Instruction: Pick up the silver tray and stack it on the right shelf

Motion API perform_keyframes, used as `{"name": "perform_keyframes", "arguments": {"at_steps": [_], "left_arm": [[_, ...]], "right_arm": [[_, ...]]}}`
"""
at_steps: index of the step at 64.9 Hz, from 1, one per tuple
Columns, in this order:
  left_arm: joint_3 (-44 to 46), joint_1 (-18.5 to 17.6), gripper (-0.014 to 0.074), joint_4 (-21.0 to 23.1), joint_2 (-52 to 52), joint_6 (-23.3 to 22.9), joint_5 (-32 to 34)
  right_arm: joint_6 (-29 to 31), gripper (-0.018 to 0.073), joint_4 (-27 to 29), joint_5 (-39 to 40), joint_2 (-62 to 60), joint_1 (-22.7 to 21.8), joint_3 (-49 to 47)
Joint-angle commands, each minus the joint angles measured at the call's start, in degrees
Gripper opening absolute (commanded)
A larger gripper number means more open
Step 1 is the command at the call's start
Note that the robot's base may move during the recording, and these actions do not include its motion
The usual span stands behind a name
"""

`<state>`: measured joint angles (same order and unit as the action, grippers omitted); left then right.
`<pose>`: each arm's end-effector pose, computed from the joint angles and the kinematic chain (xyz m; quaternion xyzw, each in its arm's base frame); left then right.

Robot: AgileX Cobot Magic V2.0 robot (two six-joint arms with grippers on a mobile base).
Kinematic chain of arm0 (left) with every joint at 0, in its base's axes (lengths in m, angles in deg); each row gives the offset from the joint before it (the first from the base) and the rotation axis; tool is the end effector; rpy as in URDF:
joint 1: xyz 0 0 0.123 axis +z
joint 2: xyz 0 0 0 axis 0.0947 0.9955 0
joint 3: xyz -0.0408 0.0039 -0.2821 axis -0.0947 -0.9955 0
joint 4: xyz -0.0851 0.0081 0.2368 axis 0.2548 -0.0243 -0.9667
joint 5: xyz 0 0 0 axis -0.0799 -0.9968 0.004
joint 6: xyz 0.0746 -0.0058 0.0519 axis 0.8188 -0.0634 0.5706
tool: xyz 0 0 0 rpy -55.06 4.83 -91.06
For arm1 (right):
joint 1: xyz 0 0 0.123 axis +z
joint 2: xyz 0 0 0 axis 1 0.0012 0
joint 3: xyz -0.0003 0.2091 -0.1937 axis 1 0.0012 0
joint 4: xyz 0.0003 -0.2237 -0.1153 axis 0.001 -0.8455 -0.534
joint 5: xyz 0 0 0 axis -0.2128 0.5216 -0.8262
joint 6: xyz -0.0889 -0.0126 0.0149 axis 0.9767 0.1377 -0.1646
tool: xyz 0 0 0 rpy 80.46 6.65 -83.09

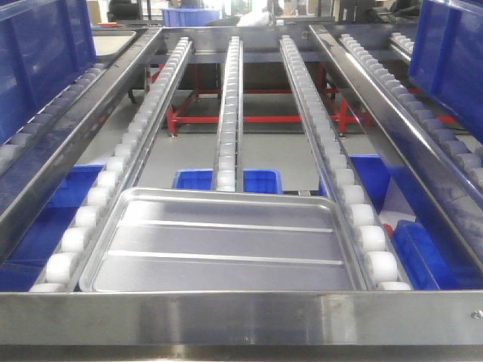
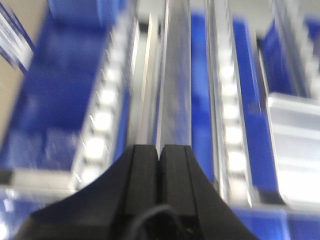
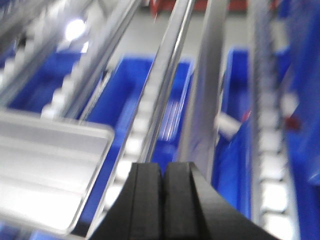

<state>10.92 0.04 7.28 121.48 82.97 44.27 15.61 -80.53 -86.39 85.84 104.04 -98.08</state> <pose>0.1093 -0.0148 0.2548 0.0024 0.8717 -0.0724 0.4847 0.1175 0.0296 0.2240 -0.0438 0.8079 0.1132 0.5767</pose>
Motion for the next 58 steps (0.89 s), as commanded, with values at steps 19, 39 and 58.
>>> {"name": "perform_keyframes", "arguments": {"at_steps": [19,39,58], "left_arm": [[6.0,-1.6,-0.009,23.7,20.4,-0.3,1.4],[6.1,-1.6,-0.009,31.6,29.3,1.4,-1.9],[12.3,-3.4,-0.009,32.9,29.3,9.6,-5.1]], "right_arm": [[0.0,0.0054,-0.5,12.5,21.6,3.8,-8.3],[-0.1,0.0054,0.2,24.9,28.2,3.8,-8.3],[-4.3,0.0054,0.2,15.3,29.2,3.8,-10.9]]}}
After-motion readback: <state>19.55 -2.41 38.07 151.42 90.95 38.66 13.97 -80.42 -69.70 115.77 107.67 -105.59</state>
